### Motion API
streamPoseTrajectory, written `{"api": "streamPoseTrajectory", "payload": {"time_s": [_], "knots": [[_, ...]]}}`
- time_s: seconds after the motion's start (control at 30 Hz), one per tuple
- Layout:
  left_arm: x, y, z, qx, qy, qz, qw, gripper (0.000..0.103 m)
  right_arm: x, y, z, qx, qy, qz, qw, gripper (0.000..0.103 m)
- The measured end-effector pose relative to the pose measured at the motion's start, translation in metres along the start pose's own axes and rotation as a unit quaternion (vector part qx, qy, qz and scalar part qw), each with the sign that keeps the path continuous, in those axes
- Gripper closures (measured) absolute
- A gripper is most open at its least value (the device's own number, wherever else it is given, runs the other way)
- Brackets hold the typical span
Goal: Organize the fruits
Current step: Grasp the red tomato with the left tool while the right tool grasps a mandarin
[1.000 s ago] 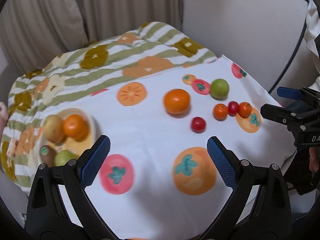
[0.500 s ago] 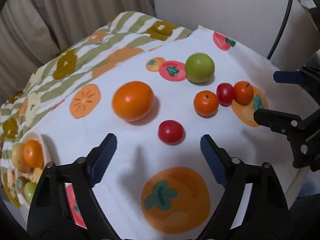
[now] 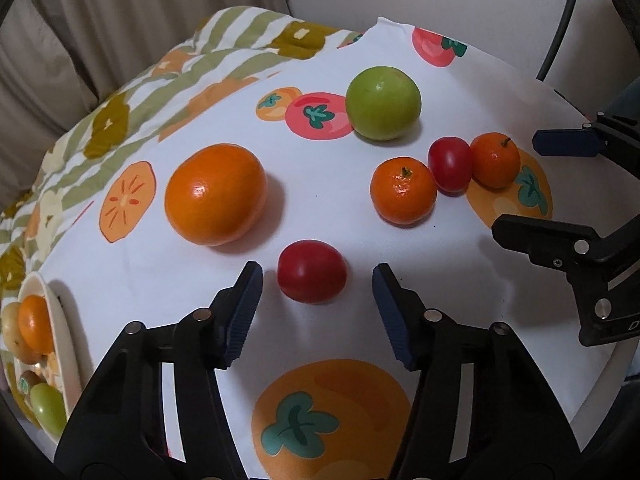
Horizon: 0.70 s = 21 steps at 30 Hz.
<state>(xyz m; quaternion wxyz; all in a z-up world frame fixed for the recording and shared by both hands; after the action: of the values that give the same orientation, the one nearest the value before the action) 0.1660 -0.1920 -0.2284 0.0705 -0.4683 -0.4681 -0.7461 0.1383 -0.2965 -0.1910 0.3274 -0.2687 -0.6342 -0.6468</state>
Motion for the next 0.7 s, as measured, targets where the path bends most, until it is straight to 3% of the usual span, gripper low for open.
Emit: {"api": "streamPoseTrajectory", "payload": {"time_s": [0.1,0.23,0.7], "knots": [[0.000,0.000,0.000,0.007,-0.007,-0.002,0.9999,0.054,-0.003,0.000,-0.001,0.004,0.002,0.004,1.000,0.027],[0.000,0.000,0.000,0.013,-0.005,-0.002,0.9999,0.064,-0.007,0.000,-0.001,0.012,0.001,0.007,1.000,0.031],[0.006,-0.005,0.001,0.034,0.011,0.006,0.9993,0.064,-0.023,0.007,-0.006,0.035,-0.014,0.032,0.999,0.041]]}}
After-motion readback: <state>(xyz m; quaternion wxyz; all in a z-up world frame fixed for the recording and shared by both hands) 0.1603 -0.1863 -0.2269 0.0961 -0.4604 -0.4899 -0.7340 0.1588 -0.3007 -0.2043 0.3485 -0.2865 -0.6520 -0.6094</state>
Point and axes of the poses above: each gripper's, at about its wrist camera, not at the fingertips, and x roughly against the way its jaws point, z to its left, y to its top, the point moved 1 cm from there along -x, roughly the way its jaws point, and after that the axes turned 10 degrees about -z, right-handed, at the moved point
